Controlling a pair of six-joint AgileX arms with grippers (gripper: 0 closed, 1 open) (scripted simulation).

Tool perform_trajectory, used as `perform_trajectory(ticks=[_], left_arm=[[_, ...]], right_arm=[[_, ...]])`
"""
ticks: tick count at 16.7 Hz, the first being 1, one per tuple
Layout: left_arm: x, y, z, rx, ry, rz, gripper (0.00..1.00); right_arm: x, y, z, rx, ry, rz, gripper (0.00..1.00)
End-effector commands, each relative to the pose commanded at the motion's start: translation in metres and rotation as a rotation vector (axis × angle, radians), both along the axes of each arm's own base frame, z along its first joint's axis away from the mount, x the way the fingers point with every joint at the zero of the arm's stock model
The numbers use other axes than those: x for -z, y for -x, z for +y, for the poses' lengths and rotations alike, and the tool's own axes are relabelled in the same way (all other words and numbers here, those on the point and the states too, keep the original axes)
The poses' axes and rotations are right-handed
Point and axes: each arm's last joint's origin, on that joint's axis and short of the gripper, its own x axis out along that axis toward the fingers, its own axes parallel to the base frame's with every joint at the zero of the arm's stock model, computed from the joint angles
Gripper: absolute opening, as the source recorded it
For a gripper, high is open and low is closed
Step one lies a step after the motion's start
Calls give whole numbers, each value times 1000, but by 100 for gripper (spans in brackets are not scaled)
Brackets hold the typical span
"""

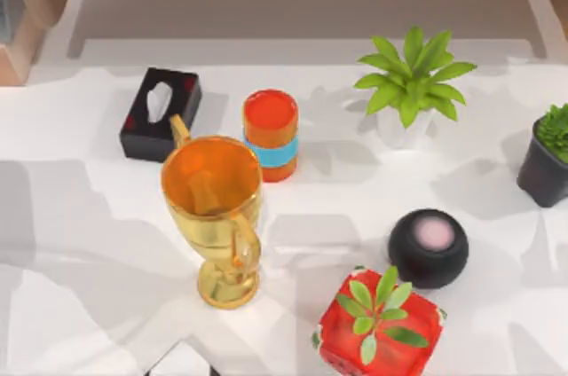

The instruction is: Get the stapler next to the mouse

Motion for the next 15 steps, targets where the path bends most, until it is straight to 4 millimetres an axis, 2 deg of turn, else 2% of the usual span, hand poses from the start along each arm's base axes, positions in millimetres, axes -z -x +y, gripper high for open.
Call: perform_trajectory(ticks=[8, 15], left_arm=[[5, -1, 1, -3, -6, -22, 0], [39, 6, -1, -4, 32, 68, 0]], right_arm=[[0, 0, 0, 0, 0, 0, 100], [0, 0, 0, 0, 0, 0, 100]])
